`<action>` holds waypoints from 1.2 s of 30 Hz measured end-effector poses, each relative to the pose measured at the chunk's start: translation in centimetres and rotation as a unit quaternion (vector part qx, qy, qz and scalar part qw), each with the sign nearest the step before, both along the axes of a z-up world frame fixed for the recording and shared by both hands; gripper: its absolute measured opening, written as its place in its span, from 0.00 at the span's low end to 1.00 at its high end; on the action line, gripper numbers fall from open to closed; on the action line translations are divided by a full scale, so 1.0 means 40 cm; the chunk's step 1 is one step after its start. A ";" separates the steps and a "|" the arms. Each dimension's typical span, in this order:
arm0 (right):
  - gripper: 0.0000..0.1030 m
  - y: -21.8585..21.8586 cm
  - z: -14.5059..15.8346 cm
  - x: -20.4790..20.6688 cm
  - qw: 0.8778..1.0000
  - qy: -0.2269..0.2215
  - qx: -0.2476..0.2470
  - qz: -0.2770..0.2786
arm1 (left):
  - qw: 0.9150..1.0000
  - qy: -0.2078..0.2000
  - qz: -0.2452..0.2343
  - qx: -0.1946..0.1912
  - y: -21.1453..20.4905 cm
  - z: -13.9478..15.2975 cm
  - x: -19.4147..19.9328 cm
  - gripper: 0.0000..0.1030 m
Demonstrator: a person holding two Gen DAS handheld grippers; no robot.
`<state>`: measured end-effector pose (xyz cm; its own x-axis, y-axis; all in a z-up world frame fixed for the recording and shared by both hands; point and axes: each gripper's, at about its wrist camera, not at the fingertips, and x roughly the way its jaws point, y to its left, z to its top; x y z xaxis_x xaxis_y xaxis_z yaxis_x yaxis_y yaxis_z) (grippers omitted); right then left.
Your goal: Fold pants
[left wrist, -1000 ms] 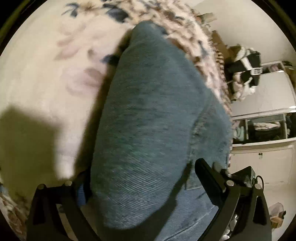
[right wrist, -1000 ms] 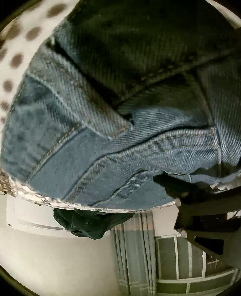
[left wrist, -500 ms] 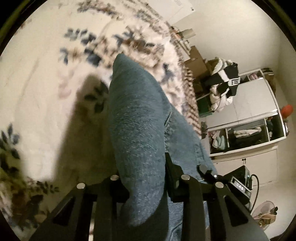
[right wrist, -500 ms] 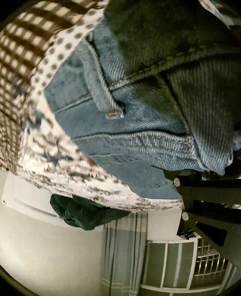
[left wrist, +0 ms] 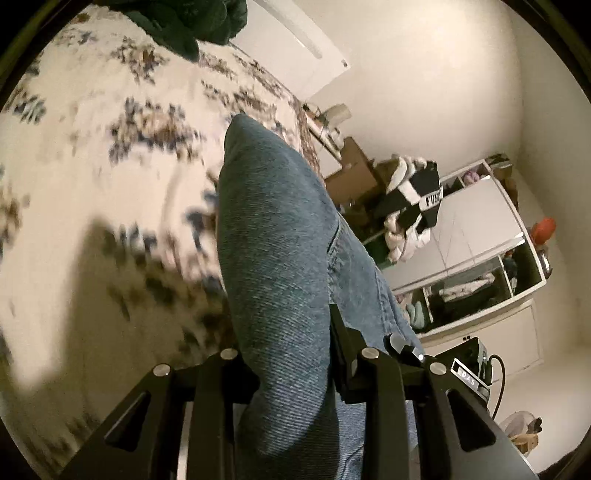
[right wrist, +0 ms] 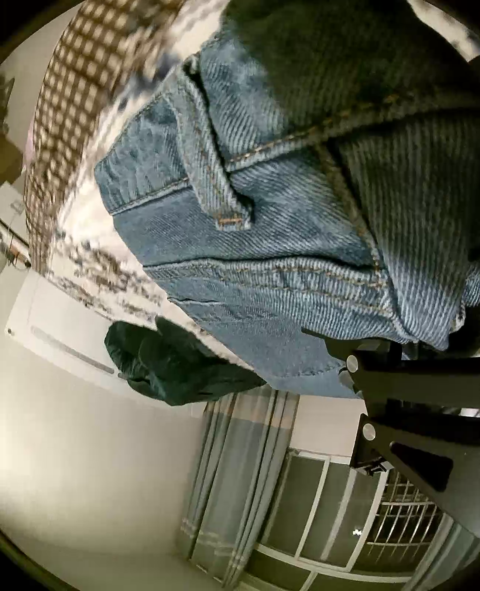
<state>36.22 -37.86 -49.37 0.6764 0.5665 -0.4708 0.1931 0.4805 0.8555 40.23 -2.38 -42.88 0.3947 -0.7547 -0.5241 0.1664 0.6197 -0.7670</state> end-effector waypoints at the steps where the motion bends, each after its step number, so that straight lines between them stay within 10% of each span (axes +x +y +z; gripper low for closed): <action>1: 0.28 0.023 0.001 0.045 1.000 -0.004 0.001 0.000 | 1.000 -0.002 0.003 -0.001 0.026 -0.006 0.048 0.24; 8: 0.27 0.230 -0.087 0.427 1.000 -0.018 -0.008 0.016 | 1.000 0.005 0.026 0.015 0.220 -0.123 0.401 0.24; 17: 0.29 0.435 -0.393 0.793 0.997 0.040 -0.012 0.061 | 0.992 0.066 0.024 0.107 0.364 -0.401 0.678 0.29; 22: 0.62 0.445 -0.455 0.769 0.985 0.113 -0.075 0.105 | 0.987 0.061 0.014 0.147 0.373 -0.436 0.627 0.58; 28: 0.81 0.380 -0.413 0.697 0.968 0.152 -0.166 0.111 | 0.976 0.066 0.016 0.205 0.386 -0.409 0.568 0.71; 36: 1.00 0.481 -0.251 0.700 0.908 0.159 -0.373 0.102 | 0.925 0.022 0.011 0.379 0.290 -0.292 0.516 0.94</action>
<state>64.20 -18.63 -59.42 0.3551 0.1074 -0.9287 0.2156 0.9572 0.1932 60.87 9.22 -54.55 0.3717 -0.1563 -0.9151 0.1255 0.9851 -0.1173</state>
